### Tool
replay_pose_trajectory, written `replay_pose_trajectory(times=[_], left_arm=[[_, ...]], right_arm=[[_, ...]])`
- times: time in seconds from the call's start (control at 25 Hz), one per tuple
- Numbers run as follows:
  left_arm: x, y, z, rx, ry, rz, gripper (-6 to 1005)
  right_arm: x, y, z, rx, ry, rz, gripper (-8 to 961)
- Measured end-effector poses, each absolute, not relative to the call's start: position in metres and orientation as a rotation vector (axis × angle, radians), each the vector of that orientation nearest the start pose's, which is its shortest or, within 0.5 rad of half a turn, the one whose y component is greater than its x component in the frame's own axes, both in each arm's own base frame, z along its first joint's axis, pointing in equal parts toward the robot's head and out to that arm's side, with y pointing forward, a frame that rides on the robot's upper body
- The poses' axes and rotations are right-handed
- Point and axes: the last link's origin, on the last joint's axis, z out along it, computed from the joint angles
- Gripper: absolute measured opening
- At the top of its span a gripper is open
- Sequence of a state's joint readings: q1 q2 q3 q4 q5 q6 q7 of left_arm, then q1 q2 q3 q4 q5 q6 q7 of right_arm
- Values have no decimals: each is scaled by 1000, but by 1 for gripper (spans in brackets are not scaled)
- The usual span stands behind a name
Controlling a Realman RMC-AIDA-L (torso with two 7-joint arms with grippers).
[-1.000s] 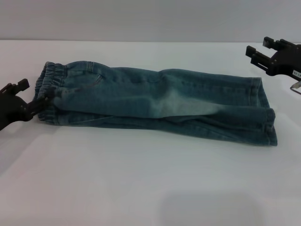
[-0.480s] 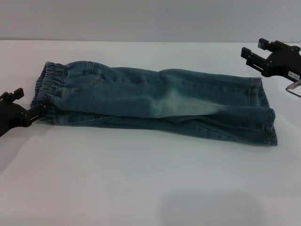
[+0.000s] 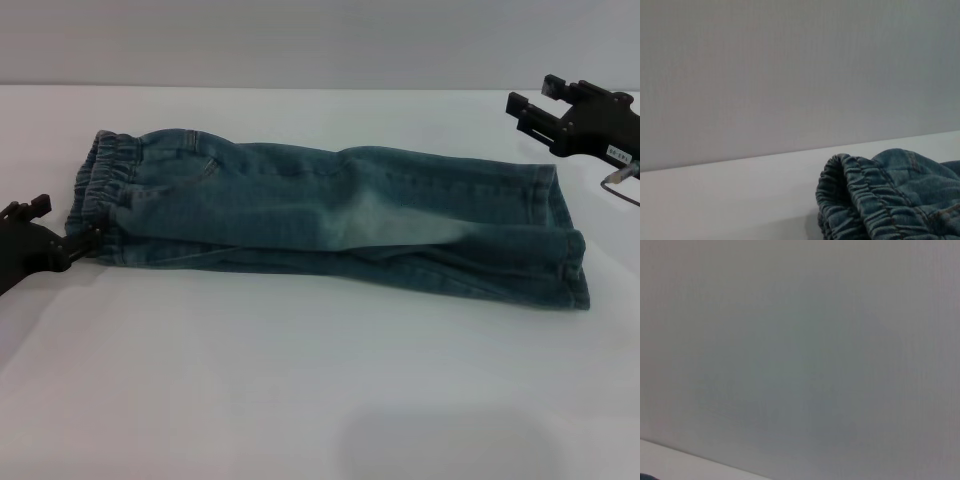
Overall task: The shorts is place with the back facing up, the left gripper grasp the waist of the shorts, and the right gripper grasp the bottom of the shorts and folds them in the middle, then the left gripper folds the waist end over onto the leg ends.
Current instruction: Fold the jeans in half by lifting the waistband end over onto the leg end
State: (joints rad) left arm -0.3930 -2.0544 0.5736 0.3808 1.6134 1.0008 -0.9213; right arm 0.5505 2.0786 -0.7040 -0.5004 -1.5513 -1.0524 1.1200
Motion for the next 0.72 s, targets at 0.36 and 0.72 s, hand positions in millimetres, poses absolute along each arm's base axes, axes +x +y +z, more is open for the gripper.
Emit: replay_pose_trajectory(times=[0.36, 0.72], left_arm=[[-376, 329, 11, -2015, -773, -460, 859], [-377, 326, 4, -2028, -799, -461, 859]], right_arm=[[287, 392, 18, -2110, 652, 724, 567], [287, 392, 17, -2106, 656, 729, 568]])
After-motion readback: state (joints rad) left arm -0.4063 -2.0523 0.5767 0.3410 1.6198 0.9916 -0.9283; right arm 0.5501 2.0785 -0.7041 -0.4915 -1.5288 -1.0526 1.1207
